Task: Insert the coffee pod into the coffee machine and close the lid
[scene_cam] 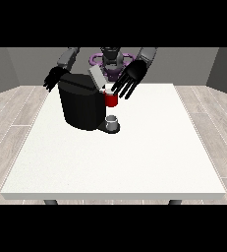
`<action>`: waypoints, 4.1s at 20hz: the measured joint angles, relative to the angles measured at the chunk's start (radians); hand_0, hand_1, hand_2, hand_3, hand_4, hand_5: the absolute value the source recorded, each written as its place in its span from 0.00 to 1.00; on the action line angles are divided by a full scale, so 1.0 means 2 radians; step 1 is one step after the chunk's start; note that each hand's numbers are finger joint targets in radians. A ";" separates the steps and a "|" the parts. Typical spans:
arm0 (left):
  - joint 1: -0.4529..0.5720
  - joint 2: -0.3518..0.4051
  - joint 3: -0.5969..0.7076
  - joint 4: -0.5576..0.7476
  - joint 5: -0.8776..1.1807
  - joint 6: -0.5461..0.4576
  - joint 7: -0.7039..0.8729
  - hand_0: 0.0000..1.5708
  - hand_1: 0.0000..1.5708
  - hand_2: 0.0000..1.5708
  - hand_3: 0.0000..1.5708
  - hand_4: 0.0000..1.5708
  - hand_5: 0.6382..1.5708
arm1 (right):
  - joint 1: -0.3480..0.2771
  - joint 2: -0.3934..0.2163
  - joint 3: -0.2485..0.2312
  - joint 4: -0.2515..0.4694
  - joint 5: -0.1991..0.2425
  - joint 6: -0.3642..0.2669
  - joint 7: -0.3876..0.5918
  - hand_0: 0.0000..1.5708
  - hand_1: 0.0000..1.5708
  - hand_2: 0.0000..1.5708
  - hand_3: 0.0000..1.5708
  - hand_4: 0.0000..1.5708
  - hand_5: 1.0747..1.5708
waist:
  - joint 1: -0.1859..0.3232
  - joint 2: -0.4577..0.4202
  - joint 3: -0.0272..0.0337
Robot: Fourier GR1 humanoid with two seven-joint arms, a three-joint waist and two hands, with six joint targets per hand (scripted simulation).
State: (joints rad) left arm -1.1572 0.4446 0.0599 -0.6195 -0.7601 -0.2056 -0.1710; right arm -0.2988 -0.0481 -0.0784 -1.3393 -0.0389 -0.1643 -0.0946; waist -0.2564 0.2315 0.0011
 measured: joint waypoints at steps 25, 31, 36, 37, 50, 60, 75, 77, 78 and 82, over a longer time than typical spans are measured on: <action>0.190 -0.146 0.129 -0.020 0.182 -0.013 -0.032 0.00 0.00 0.00 0.00 0.09 1.00 | 0.100 -0.030 -0.008 -0.021 -0.016 0.034 0.019 0.00 0.00 0.00 0.00 0.16 1.00 | 0.113 -0.204 -0.0008; 0.244 -0.165 0.152 -0.032 0.224 -0.022 -0.038 0.00 0.00 0.00 0.00 0.00 1.00 | 0.084 -0.051 0.002 -0.057 -0.023 0.064 0.047 0.00 0.00 0.00 0.00 0.00 1.00 | 0.136 -0.232 -0.0008; 0.276 -0.189 0.149 -0.058 0.250 -0.037 -0.032 0.00 0.00 0.00 0.00 0.04 1.00 | 0.058 -0.064 0.007 -0.063 -0.023 0.079 0.070 0.00 0.00 0.00 0.00 0.00 1.00 | 0.165 -0.235 -0.0007; 0.281 -0.192 0.149 -0.066 0.257 -0.040 -0.030 0.00 0.00 0.00 0.00 0.09 1.00 | 0.057 -0.065 0.009 -0.064 -0.022 0.083 0.067 0.00 0.00 0.00 0.00 0.00 1.00 | 0.170 -0.234 -0.0006; 0.371 -0.219 0.102 -0.208 0.321 -0.043 0.008 0.00 0.00 0.00 0.00 0.00 1.00 | 0.008 -0.060 0.017 -0.029 -0.005 0.099 0.063 0.00 0.00 0.00 0.00 0.00 1.00 | 0.202 -0.198 -0.0004; 0.417 -0.214 0.061 -0.309 0.364 -0.019 0.044 0.00 0.00 0.00 0.00 0.00 1.00 | -0.060 -0.061 -0.008 0.047 -0.012 0.107 0.045 0.00 0.00 0.00 0.00 0.00 1.00 | 0.203 -0.143 -0.0004; 0.447 -0.180 0.064 -0.379 0.396 -0.006 0.062 0.00 0.00 0.00 0.00 0.00 1.00 | -0.129 -0.052 0.001 0.111 0.020 0.110 0.012 0.00 0.00 0.00 0.00 0.03 1.00 | 0.186 -0.105 -0.0020; 0.444 -0.185 0.058 -0.381 0.395 -0.001 0.059 0.00 0.00 0.00 0.00 0.00 1.00 | -0.141 -0.050 0.002 0.115 0.025 0.104 0.008 0.00 0.00 0.00 0.00 0.00 1.00 | 0.186 -0.097 -0.0025; 0.446 -0.184 0.056 -0.383 0.395 -0.002 0.062 0.00 0.00 0.00 0.00 0.00 1.00 | -0.148 -0.054 -0.002 0.122 0.022 0.109 0.012 0.00 0.00 0.00 0.00 0.00 1.00 | 0.189 -0.095 -0.0021; 0.450 -0.179 0.052 -0.386 0.393 0.000 0.061 0.00 0.00 0.00 0.00 0.00 1.00 | -0.160 -0.050 0.001 0.131 0.031 0.105 0.005 0.00 0.00 0.00 0.00 0.00 1.00 | 0.190 -0.092 -0.0028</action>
State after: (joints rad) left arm -0.2566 0.0867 0.1633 -1.3919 0.0263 -0.2061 -0.0492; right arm -0.6180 -0.1481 -0.0773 -1.0782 0.0223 0.0461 -0.0838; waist 0.1238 0.0470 -0.0044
